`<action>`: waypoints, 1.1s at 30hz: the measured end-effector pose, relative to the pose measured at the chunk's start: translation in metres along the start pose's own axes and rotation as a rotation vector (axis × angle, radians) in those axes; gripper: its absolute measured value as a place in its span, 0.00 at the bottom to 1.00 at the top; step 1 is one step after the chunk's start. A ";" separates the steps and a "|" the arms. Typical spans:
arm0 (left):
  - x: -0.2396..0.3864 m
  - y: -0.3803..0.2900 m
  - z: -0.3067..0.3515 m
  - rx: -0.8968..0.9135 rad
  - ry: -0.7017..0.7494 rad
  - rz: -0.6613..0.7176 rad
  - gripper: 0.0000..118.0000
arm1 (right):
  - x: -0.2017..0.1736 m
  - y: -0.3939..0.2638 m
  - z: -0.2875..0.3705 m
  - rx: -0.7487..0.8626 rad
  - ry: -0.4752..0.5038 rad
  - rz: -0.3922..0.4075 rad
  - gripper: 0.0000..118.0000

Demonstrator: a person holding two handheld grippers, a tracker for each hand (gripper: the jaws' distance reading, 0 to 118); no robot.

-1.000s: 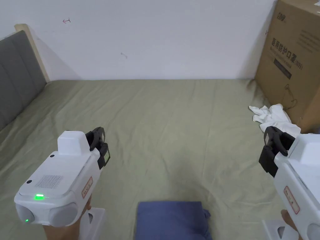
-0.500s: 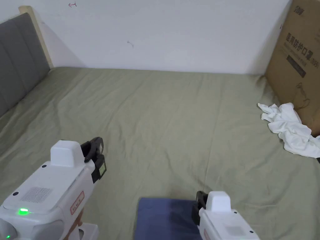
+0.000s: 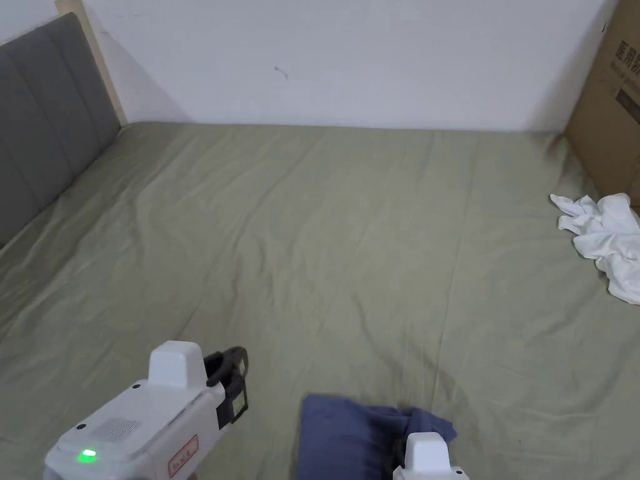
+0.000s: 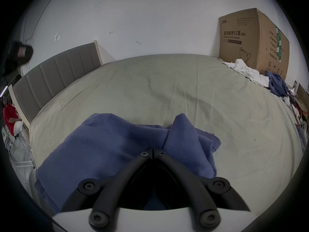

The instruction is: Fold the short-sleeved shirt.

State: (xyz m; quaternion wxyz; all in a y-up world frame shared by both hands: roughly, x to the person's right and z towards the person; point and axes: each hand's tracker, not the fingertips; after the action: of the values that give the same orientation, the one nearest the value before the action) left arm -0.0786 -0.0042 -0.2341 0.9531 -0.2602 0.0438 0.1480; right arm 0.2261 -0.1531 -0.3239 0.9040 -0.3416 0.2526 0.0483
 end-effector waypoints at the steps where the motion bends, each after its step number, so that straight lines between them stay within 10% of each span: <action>1: -0.003 -0.003 -0.011 -0.089 -0.022 0.051 0.19 | 0.002 0.001 0.001 -0.002 0.003 0.001 0.00; 6: -0.018 -0.033 -0.072 -0.420 -0.146 0.241 0.81 | 0.004 0.006 0.002 -0.020 0.019 -0.021 0.00; 11: -0.031 -0.063 -0.127 -0.603 -0.127 0.331 0.87 | 0.003 0.006 0.004 -0.024 0.032 -0.030 0.00; 17: -0.032 -0.068 -0.142 -0.613 -0.219 0.399 0.76 | 0.002 0.008 0.004 -0.027 0.043 -0.044 0.00; 25: -0.029 -0.064 -0.145 -0.641 -0.290 0.335 0.20 | -0.038 -0.006 -0.030 -0.032 0.052 -0.054 0.00; 33: -0.011 -0.039 -0.124 -0.578 -0.286 0.208 0.15 | -0.048 0.033 0.002 0.016 0.052 -0.040 0.00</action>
State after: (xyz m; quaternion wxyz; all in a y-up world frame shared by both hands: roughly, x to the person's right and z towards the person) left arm -0.0784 -0.1019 -0.3201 0.8163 -0.4904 -0.1077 0.2856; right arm 0.1770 -0.1225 -0.3191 0.9006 -0.3405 0.2694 0.0195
